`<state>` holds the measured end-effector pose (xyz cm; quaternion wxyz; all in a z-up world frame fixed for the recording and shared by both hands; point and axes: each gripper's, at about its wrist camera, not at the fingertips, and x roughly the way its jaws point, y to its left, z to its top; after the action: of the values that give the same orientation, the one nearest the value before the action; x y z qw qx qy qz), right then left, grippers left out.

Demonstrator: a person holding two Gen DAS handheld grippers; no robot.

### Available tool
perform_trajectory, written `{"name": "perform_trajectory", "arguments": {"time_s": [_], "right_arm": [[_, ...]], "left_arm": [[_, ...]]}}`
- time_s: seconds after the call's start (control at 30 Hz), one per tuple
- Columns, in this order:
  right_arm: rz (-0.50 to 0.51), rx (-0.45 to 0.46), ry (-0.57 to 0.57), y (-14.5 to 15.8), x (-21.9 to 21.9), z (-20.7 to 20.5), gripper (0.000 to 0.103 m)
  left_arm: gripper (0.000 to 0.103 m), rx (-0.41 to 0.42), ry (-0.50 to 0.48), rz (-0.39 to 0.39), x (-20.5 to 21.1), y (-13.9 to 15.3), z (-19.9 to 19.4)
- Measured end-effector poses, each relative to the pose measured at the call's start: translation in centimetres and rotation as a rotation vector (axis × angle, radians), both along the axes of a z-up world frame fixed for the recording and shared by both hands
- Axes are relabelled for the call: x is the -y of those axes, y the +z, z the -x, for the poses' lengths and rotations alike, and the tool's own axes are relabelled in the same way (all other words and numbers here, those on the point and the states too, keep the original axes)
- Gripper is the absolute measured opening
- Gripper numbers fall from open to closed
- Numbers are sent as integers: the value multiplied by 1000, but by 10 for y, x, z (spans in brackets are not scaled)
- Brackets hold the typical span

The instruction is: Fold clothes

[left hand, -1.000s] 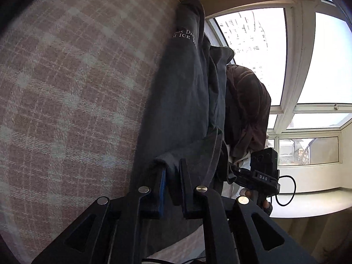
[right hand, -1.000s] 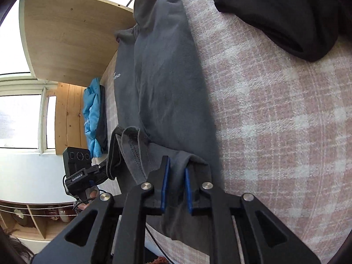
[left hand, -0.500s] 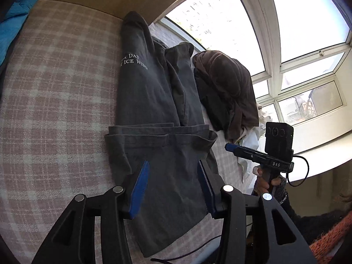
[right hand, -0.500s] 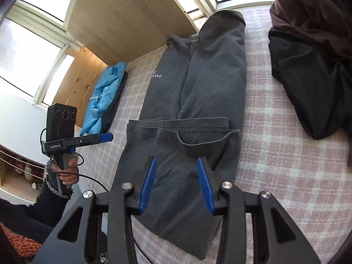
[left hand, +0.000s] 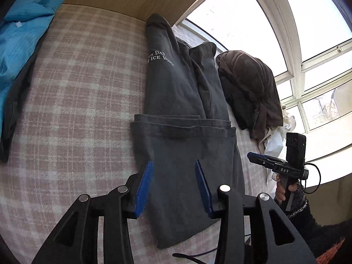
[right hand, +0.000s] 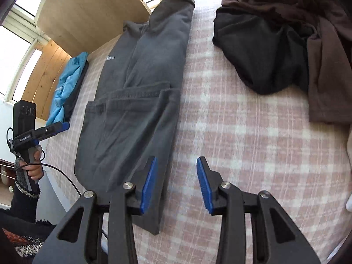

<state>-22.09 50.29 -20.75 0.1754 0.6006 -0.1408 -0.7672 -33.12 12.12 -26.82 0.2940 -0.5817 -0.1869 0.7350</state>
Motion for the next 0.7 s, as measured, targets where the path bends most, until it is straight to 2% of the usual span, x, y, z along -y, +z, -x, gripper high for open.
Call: {"name": "perform_trajectory", "arguments": {"time_s": [0.07,0.13,0.27,0.4,0.5,0.57,0.6,0.63,0.67,0.7], "right_arm": [[7,25,44,-5,11,-25,37],[-7,14,72,-5,23,-39,37],[-56,-18,140,-4,40,-48,37],[-119,-50,198,-3,47,-55,37],[-125,-62,222,-6,49,-56,37],[-125,-74,248,-7,51,-57,34],[-132,-80,261,-6,52,-58,25],[-141,-84,270,-6,52,-58,21],[-137,-85,269,-5,50,-57,18],[-128,-86,265,-3,48,-55,9]], "left_arm": [[39,47,0,2,9,-6,-26],[40,94,0,14,12,-17,-49],[40,147,5,10,7,-36,-73],[40,97,-47,67,-9,-39,-81],[39,40,-90,110,-24,-35,-83],[33,-10,-146,141,-35,-29,-83],[28,-47,-180,166,-40,-25,-85],[14,-84,-215,195,-45,-22,-87],[12,-104,-242,206,-48,-19,-87],[11,-122,-266,214,-50,-17,-86]]}}
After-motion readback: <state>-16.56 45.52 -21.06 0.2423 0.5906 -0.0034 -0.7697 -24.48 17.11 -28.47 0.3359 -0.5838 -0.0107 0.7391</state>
